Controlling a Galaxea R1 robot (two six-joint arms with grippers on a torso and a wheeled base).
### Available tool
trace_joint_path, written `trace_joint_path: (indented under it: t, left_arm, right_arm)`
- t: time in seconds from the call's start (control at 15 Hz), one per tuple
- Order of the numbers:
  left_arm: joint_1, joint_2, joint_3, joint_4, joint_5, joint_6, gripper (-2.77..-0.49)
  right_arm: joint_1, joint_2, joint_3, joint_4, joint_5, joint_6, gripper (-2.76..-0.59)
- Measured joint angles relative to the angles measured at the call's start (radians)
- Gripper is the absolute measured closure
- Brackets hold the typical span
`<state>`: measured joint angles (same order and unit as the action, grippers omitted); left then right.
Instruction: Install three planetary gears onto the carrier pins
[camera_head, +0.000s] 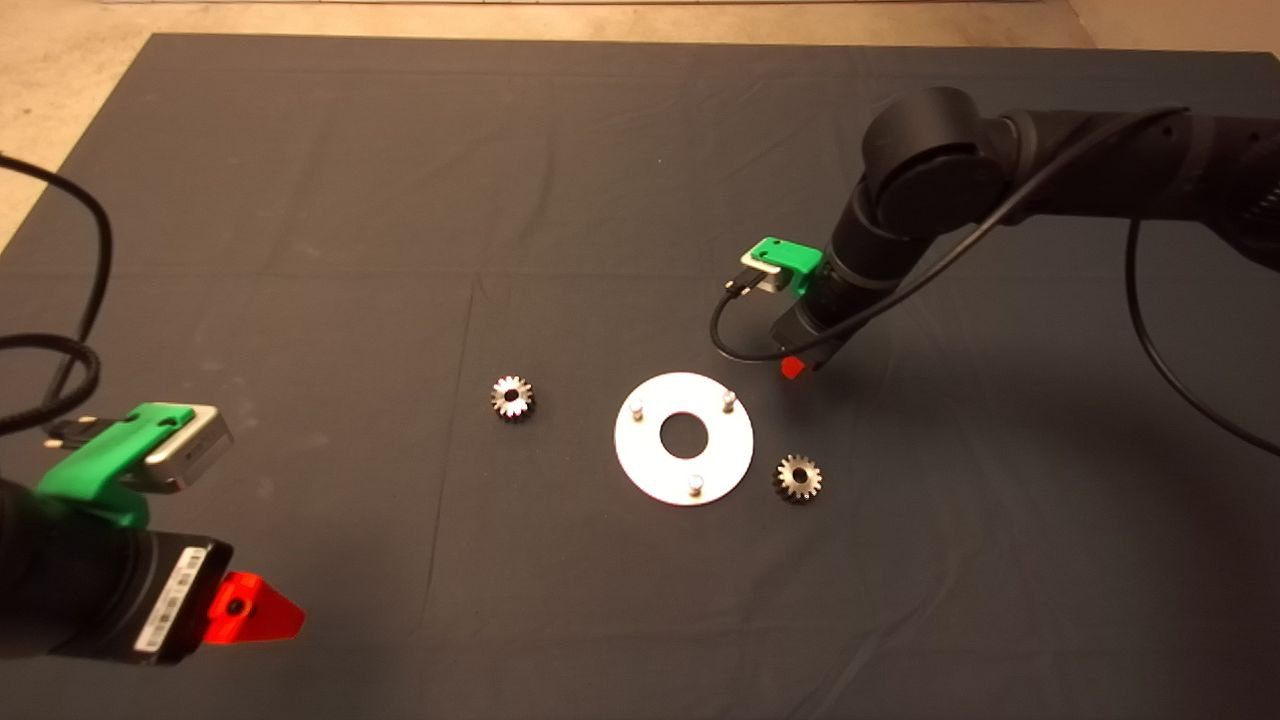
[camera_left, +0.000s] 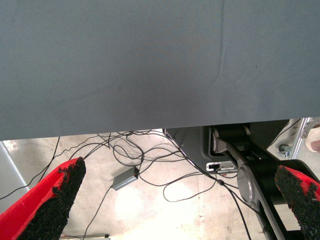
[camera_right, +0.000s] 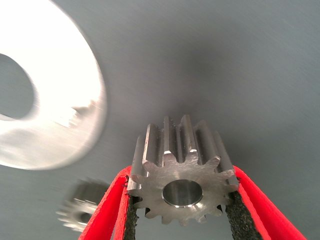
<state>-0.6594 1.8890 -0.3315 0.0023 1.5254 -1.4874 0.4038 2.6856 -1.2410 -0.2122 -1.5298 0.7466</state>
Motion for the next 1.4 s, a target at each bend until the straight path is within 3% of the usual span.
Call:
trace_joint_path:
  t: [0.27,0.6,1.4]
  left_arm:
    - [0.002,-0.009,0.000,-0.002,0.000,0.000,-2.75]
    - [0.002,-0.011,0.000,-0.002,0.000,0.000,-2.75]
    - [0.002,-0.014,0.000,-0.002,0.000,0.004,-2.75]
  right_arm:
    - [0.001,0.063,-0.078,0.046,0.003,0.001,-1.06]
    - [0.001,0.110,-0.106,0.093,0.001,0.002,-1.06]
    - [0.032,0.179,-0.123,0.108,0.000,0.001,-1.05]
